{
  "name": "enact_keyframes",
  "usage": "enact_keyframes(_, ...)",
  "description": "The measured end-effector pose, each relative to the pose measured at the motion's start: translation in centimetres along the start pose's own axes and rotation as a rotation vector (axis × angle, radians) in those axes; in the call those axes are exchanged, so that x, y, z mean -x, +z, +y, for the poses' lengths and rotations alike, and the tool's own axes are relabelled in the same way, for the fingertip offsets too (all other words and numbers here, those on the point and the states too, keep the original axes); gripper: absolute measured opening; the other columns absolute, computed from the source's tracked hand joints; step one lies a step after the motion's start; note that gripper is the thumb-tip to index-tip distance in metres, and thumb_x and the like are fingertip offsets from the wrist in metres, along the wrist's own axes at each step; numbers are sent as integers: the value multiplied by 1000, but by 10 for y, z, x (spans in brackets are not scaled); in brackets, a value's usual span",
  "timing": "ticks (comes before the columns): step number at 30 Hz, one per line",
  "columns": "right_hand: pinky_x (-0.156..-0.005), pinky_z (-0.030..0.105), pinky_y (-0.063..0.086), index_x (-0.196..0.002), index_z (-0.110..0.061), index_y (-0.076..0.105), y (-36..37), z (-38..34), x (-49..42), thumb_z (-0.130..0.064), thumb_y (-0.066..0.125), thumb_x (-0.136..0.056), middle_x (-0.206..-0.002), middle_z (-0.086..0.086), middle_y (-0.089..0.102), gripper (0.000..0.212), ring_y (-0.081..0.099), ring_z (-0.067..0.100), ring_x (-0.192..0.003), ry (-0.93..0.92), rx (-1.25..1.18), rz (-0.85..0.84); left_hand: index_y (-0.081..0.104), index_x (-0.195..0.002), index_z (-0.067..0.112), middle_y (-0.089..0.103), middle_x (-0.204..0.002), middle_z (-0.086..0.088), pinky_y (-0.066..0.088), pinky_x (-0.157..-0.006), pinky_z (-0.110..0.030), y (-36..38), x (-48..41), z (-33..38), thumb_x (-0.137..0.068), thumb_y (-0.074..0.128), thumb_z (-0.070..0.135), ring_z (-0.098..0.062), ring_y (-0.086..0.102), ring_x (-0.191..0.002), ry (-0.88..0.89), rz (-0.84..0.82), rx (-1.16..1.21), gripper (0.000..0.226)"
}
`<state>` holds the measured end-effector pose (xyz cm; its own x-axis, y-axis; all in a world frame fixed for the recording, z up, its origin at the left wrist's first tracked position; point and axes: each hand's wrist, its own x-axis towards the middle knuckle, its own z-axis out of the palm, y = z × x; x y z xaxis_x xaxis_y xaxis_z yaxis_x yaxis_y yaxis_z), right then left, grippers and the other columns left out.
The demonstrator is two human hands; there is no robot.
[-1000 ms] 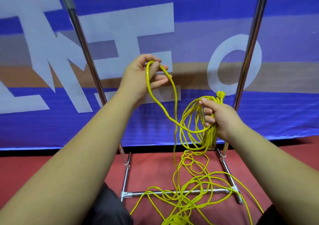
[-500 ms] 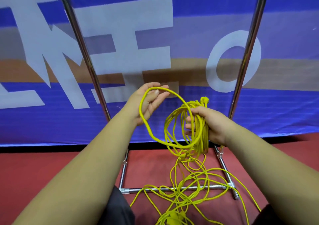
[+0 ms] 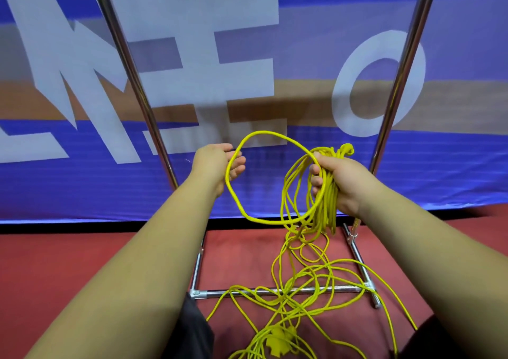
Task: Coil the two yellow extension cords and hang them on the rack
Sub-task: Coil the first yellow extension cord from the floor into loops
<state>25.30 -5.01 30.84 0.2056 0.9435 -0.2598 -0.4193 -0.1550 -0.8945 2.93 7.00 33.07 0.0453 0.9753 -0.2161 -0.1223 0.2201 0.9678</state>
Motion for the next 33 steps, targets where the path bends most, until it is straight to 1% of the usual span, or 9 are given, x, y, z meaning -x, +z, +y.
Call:
enact_keyframes(2, -57, 30, 43, -86, -21, 58, 0, -2, 2, -31, 53, -111, -70, -3, 53, 26, 46, 10, -49, -15, -28, -1, 55, -128, 7, 74, -94, -18, 59, -52, -31, 2, -1, 1, -104, 37, 11, -21, 71, -54, -61, -34, 59, 30)
enact_keyframes(5, -58, 30, 43, -88, -22, 57, -1, -3, 4, -33, 54, -111, -71, -3, 52, 26, 45, 10, -50, -36, -15, -19, 59, -127, 11, 76, -104, -15, 64, -73, -40, 7, 1, 4, -104, 46, 23, -29, 76, -74, -29, -139, -154, 29)
enact_keyframes(8, -58, 30, 44, -91, -23, 57, -2, -3, 6, -34, 54, -111, -72, -3, 52, 23, 45, 10, -50, -48, -3, -55, 65, -121, 28, 76, -112, -1, 57, -80, -32, 11, 10, -3, -98, 60, 26, -16, 75, -93, 245, -330, -564, 24)
enact_keyframes(10, -57, 29, 43, -94, -24, 57, -3, -2, 8, -34, 54, -110, -72, -4, 52, 20, 45, 9, -50, -48, 16, -97, 63, -129, 37, 71, -116, 9, 55, -81, -21, 13, 16, -13, -94, 70, 23, -5, 69, -103, 496, -485, -819, 38)
enact_keyframes(13, -56, 28, 44, -93, -21, 59, -1, -2, 11, -34, 55, -110, -73, -3, 52, 21, 44, 10, -51, -30, 59, -161, 62, -132, 36, 66, -119, 11, 50, -92, -17, 25, 23, -25, -91, 77, 27, 0, 62, -110, 715, -588, -974, 44)
enact_keyframes(20, -56, 31, 49, -98, -15, 64, 5, 2, 18, -35, 63, -105, -76, 0, 55, 21, 50, 13, -55, -28, 120, -227, 64, -100, 27, 57, -88, 7, 48, -76, -39, 38, 23, -22, -99, 63, 37, -18, 57, -84, 975, -371, -1135, 10)
enact_keyframes(27, -63, 37, 59, -82, -15, 73, 9, -2, 25, -20, 73, -99, -79, 6, 66, 18, 69, 21, -69, 53, 212, -296, 58, -96, 24, 60, -84, 2, 50, -72, -42, 37, 17, -16, -101, 59, 29, -25, 55, -80, 945, -160, -1052, 8)
enact_keyframes(30, -60, 34, 57, -94, -10, 72, 10, -4, 26, -16, 71, -99, -86, 10, 72, 8, 67, 20, -66, 69, 215, -294, 58, -95, 23, 60, -84, 0, 51, -72, -45, 32, 10, -11, -101, 59, 29, -26, 55, -79, 926, -78, -1012, 9)
enact_keyframes(33, -50, 27, 50, -86, -11, 71, 11, -7, 26, -17, 71, -98, -79, 7, 70, 13, 59, 15, -55, 33, 270, -217, 61, -94, 25, 64, -83, 3, 53, -74, -43, 32, 7, -8, -99, 62, 31, -23, 60, -80, 880, -96, -973, 8)
